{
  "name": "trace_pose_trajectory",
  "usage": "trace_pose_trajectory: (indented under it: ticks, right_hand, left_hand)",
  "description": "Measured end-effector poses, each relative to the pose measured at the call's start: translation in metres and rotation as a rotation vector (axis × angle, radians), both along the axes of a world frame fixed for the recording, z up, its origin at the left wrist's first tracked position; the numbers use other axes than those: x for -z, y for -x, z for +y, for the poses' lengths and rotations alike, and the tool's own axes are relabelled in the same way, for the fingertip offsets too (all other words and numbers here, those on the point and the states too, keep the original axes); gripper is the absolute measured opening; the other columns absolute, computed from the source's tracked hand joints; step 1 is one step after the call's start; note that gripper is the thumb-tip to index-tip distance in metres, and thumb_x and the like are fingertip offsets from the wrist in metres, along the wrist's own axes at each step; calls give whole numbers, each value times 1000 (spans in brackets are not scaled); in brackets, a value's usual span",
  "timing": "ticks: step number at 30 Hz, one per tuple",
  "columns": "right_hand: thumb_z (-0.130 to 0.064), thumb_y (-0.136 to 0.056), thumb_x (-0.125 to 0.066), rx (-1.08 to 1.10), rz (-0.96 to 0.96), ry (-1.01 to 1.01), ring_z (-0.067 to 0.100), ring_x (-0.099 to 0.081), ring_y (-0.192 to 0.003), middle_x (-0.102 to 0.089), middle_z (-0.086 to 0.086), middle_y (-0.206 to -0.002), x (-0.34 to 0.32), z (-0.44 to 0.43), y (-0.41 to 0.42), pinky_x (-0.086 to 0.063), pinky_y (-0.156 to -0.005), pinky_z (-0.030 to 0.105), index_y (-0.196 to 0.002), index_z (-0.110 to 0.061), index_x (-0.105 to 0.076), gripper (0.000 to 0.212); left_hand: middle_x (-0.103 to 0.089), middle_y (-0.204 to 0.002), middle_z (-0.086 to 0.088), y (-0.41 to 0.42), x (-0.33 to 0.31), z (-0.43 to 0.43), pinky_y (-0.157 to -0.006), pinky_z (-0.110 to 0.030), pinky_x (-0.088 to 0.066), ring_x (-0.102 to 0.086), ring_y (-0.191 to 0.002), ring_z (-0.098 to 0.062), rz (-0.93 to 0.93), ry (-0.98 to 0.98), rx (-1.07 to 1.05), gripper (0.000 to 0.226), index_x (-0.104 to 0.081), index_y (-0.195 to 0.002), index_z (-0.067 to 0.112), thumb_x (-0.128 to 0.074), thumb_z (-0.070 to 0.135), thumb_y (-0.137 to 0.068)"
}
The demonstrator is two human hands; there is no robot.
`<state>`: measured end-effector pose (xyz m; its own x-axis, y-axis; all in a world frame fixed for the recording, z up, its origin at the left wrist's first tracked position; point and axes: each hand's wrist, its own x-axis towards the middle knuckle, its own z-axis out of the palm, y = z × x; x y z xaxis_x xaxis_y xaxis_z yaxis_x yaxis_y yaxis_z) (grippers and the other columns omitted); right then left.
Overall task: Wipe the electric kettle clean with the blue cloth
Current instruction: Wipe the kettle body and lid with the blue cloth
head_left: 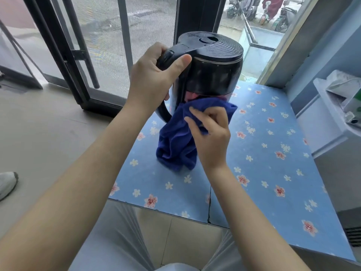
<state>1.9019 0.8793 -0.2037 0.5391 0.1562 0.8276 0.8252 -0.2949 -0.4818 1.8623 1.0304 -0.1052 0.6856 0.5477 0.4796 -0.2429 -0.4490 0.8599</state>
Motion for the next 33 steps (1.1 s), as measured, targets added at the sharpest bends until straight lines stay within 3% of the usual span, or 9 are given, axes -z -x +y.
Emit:
trace_pose_trajectory:
  ticks: [4,8,15,17,20,25,29,33]
  right_hand:
    - [-10,-80,-80,-22,115,15,19,-62,-82,-52,-3,-95,26,-9,4,-58,-69,34,-103,-7,-77,23]
    - [-12,-81,-79,-40,141,-7,22,-63,-85,-59,3,-97,14,-12,3,-59,-67,39,-102,-5,-77,22]
    - [-12,-83,-78,-56,64,-114,20,-61,-85,-52,2,-101,-32,-11,-9,-58,-69,33,-103,-5,-74,22]
    - [-11,-82,-79,-77,135,-102,19,-61,-82,-51,0,-99,-13,-14,-6,-57,-69,29,-99,-5,-74,19]
    - [-8,-80,-79,-91,333,-68,2,-57,-77,-49,-9,-95,24,-20,0,-50,-67,16,-91,-7,-71,14]
    - [-7,-78,-80,-112,544,-98,5,-53,-74,-55,4,-93,32,-25,-1,-47,-65,17,-85,-16,-67,17]
    - [-4,-80,-77,-114,454,-237,4,-56,-81,-57,10,-94,-4,-27,-1,-47,-67,18,-89,-11,-68,16]
    - [-6,-83,-76,-120,332,-275,10,-57,-87,-56,13,-100,-38,-28,-13,-50,-69,19,-95,-8,-66,15]
  left_hand:
    - [-49,-47,11,1,0,0,-45,-35,-46,-51,-36,-17,7,1,0,45,-55,-91,3,-70,45,-87]
    - [-50,-50,8,2,-1,-1,-47,-40,-49,-52,-38,-18,10,-3,-1,45,-56,-92,3,-70,45,-88]
    - [-51,-56,6,1,-2,-1,-43,-29,-44,-51,-36,-15,22,-5,-18,39,-57,-91,6,-71,43,-88]
    - [-51,-54,7,2,-2,-1,-43,-29,-44,-50,-36,-15,23,-2,-12,37,-56,-90,7,-71,42,-89]
    - [-52,-56,4,2,-2,-1,-44,-32,-45,-50,-37,-16,20,2,-3,42,-56,-94,1,-70,41,-89]
    - [-51,-55,3,3,-2,-2,-45,-33,-44,-50,-36,-16,13,-9,0,43,-55,-93,1,-70,41,-90]
    - [-53,-59,-2,4,-2,-2,-45,-33,-44,-51,-37,-16,23,-25,1,41,-55,-94,2,-69,41,-91]
    - [-53,-51,12,4,-4,1,-44,-25,-43,-51,-38,-14,42,-16,19,32,-54,-91,10,-69,38,-92]
